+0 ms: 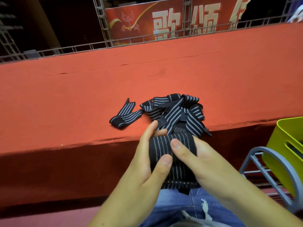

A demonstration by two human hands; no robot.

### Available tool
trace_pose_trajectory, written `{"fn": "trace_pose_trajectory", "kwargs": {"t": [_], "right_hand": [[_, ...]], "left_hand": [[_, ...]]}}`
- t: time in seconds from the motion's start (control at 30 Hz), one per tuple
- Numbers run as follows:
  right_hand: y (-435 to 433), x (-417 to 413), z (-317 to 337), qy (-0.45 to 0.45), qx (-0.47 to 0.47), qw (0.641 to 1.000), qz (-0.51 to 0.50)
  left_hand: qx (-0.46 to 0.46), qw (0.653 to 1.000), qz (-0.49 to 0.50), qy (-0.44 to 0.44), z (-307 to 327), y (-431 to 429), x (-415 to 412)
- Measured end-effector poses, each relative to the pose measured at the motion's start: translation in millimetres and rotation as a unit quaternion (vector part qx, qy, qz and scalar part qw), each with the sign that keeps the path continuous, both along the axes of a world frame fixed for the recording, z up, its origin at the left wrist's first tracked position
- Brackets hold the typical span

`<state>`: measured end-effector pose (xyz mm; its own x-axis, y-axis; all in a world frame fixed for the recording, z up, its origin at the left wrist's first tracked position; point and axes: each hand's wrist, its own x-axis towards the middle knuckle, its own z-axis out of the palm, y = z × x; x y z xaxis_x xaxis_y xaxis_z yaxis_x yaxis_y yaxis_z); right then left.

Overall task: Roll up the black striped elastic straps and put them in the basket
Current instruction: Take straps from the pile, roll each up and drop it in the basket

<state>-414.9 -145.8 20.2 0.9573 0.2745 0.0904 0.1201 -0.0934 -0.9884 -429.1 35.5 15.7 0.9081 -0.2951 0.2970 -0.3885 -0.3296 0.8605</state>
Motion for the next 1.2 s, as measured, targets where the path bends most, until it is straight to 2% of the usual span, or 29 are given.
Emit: {"fn": "trace_pose_trajectory", "kwargs": {"t": [0.3, 0.83, 1.0, 1.13, 1.2], "right_hand": [[-8, 2, 0, -0.028, -0.013, 0.999, -0.030], [-11, 8, -3, 0.032, 0.011, 0.999, -0.021], [-12, 11, -2, 0.031, 0.049, 0.997, -0.055], [-14, 12, -3, 0.048, 0.088, 0.993, -0.060], [-15, 11, -2, 0.060, 0.102, 0.991, -0.055]], "left_hand": [[0.000, 1.000, 0.014, -0.013, -3, 4, 6], [-0.031, 0.999, 0.016, -0.040, 0, 0, 4], [-0.091, 0.995, 0.004, -0.030, 1, 0, 4], [0.014, 0.997, -0.019, -0.072, 3, 4, 2], [0.030, 0.995, -0.014, -0.095, 2, 4, 3]]}}
